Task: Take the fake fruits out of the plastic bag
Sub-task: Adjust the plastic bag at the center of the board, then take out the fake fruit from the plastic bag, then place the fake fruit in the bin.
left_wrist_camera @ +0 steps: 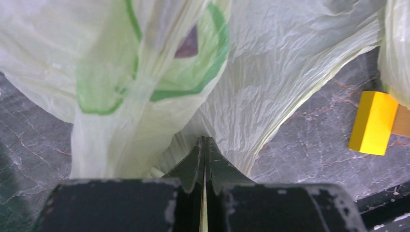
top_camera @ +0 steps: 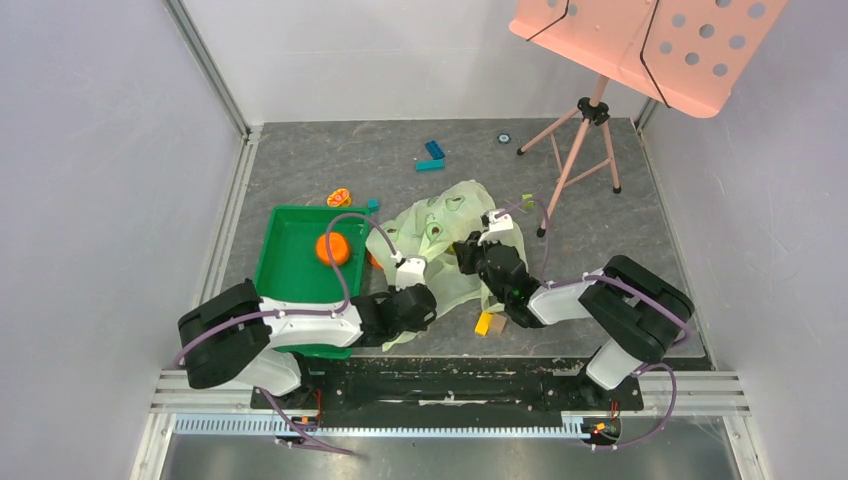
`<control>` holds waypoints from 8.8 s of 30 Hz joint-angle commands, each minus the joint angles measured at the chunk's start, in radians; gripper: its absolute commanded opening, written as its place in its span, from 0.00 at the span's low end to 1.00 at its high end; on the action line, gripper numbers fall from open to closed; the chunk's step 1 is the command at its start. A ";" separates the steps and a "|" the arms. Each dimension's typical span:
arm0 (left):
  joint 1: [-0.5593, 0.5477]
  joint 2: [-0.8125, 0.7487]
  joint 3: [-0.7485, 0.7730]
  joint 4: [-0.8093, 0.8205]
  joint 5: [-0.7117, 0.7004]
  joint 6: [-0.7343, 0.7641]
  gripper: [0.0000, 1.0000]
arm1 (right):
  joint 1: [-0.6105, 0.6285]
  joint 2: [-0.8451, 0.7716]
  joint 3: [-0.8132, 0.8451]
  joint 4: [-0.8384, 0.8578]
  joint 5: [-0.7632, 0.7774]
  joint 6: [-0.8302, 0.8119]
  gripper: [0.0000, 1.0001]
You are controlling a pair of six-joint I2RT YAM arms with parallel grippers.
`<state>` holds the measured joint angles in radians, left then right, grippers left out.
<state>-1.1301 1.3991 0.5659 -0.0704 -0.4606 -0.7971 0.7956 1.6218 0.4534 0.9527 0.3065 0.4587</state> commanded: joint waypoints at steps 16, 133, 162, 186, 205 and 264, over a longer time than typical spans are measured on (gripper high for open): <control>-0.007 0.040 -0.025 0.067 -0.009 -0.062 0.02 | -0.092 -0.092 0.301 -0.323 0.222 -0.292 0.13; -0.008 -0.068 -0.055 0.101 0.029 -0.087 0.02 | -0.148 0.258 0.559 -0.772 0.141 0.114 0.32; -0.008 -0.325 0.021 0.058 0.217 -0.027 0.54 | -0.145 -0.301 0.095 -0.538 -0.661 0.027 0.30; -0.007 -0.442 0.081 0.006 0.143 -0.255 0.90 | -0.036 -0.816 -0.259 -0.349 -0.682 0.033 0.30; -0.007 -0.382 0.104 0.121 0.154 -0.301 0.89 | 0.011 -0.762 -0.295 -0.105 -0.768 0.171 0.29; 0.540 -0.372 0.328 -0.818 -0.092 0.312 0.28 | 0.022 -0.839 -0.274 -0.382 -0.614 0.061 0.89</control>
<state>-0.5949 0.9867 0.8757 -0.8276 -0.5278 -0.5041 0.8146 0.7868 0.1421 0.5591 -0.3244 0.5270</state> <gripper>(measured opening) 0.542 0.892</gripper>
